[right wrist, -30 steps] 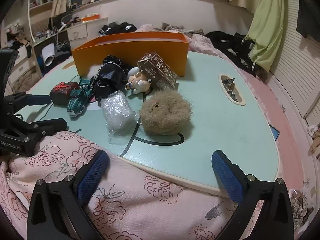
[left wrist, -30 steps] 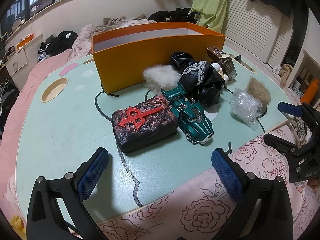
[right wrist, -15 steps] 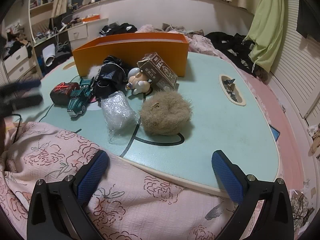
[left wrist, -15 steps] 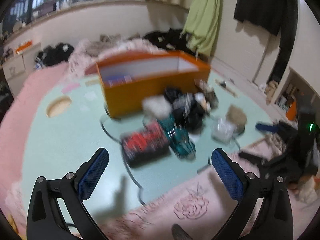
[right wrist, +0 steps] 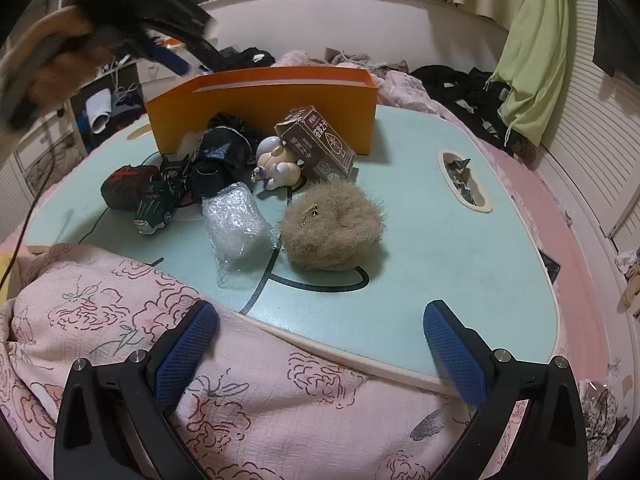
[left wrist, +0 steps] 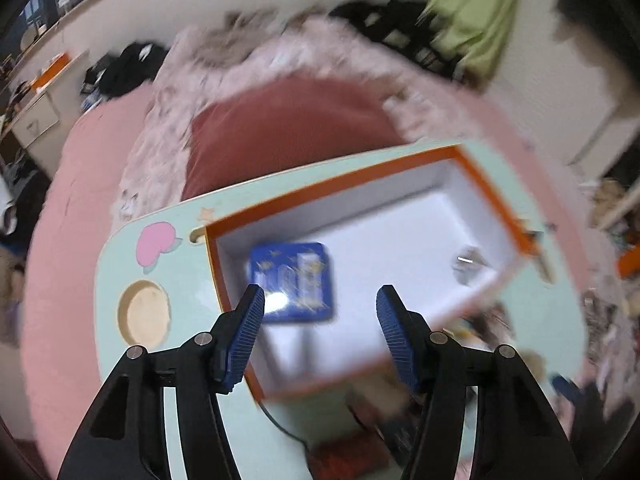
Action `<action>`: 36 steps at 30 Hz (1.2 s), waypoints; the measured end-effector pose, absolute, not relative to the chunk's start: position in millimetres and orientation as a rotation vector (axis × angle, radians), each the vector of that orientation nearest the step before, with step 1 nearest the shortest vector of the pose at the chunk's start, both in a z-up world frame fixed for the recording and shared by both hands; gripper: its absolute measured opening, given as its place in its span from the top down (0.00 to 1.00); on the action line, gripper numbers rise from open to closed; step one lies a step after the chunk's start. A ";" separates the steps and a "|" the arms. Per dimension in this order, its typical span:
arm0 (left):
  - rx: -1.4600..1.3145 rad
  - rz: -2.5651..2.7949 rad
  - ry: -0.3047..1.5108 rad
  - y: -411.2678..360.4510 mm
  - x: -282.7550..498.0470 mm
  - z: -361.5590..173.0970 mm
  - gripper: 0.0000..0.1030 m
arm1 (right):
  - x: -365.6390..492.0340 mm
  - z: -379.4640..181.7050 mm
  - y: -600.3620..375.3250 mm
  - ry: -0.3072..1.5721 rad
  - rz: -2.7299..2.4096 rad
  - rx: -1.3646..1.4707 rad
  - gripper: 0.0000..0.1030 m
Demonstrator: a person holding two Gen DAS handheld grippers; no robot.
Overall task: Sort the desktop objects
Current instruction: 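Close the left gripper on the blue tin inside the box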
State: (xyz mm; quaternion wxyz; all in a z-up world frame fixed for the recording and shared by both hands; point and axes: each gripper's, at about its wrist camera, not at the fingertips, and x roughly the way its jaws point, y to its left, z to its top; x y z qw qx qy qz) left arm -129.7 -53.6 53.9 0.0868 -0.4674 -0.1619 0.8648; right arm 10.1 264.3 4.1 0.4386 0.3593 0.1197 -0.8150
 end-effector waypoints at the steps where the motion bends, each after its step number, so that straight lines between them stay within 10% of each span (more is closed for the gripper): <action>1: -1.456 2.560 -0.457 -50.3 -142.5 48.7 0.43 | 10.3 3.8 263.9 0.297 -2.025 0.893 0.00; 22: -1.739 2.512 -0.180 -7.0 -183.6 9.1 0.28 | 10.5 7.2 259.2 0.298 -2.015 0.882 0.00; 28: -1.643 2.530 -0.188 -12.4 -175.6 26.0 0.59 | 10.7 6.9 259.0 0.298 -2.012 0.881 0.00; 30: -1.626 2.489 -0.244 -14.4 -173.5 31.1 0.84 | 10.7 6.8 259.0 0.297 -2.011 0.881 0.00; 36: -1.633 2.428 -0.311 -21.9 -175.2 34.2 0.75 | 10.8 6.5 259.0 0.298 -2.009 0.879 0.00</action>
